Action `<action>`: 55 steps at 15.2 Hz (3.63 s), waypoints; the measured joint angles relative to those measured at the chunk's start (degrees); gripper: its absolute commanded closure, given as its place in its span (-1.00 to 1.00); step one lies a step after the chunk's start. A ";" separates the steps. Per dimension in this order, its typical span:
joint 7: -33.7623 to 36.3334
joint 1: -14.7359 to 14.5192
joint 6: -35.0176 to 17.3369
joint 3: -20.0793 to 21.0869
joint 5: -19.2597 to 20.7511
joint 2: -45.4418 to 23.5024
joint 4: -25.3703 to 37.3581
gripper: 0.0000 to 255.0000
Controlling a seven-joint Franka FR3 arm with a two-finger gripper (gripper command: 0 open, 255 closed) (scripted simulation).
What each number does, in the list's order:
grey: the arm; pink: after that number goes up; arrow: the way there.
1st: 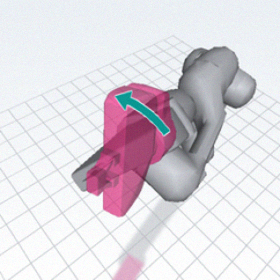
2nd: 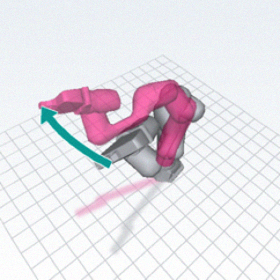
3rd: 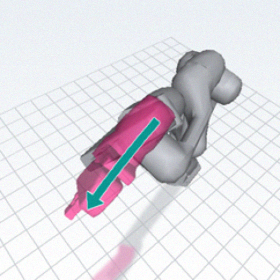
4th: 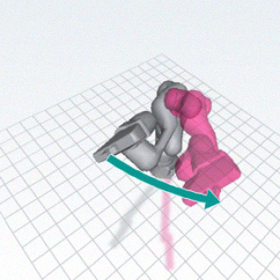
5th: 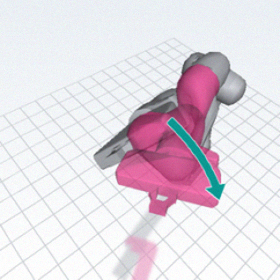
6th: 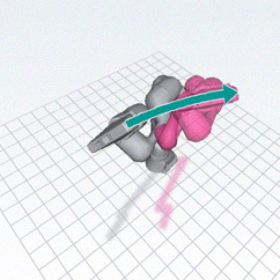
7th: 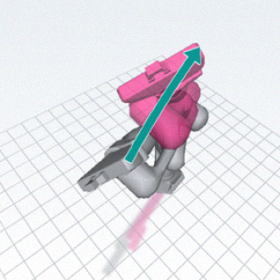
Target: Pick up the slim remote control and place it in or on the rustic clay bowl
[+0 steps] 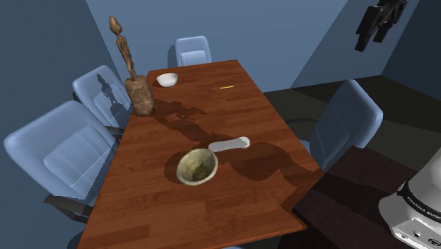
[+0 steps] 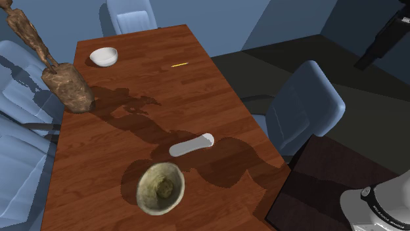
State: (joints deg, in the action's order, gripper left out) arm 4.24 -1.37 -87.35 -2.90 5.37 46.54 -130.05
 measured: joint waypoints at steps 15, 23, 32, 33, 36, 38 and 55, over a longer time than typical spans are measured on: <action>-13.15 -5.91 -22.35 -3.65 0.35 -19.79 -3.29 -1.00; -21.66 -9.16 -34.31 -4.46 -1.20 -34.98 -0.58 -1.00; -31.17 -11.53 -43.02 -2.97 -3.91 -53.10 8.11 -1.00; -32.01 -11.76 -43.77 -2.61 -4.09 -54.90 9.07 -1.00; -34.49 -12.34 -45.18 -1.45 -4.51 -60.46 12.95 -1.00; -35.89 -12.78 -46.56 -0.60 -4.63 -64.86 15.83 -1.00; -44.76 -15.28 -51.07 3.90 -2.43 -91.80 37.17 -1.00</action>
State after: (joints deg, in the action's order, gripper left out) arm -40.52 -16.64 -138.41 1.00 2.94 -45.27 -92.88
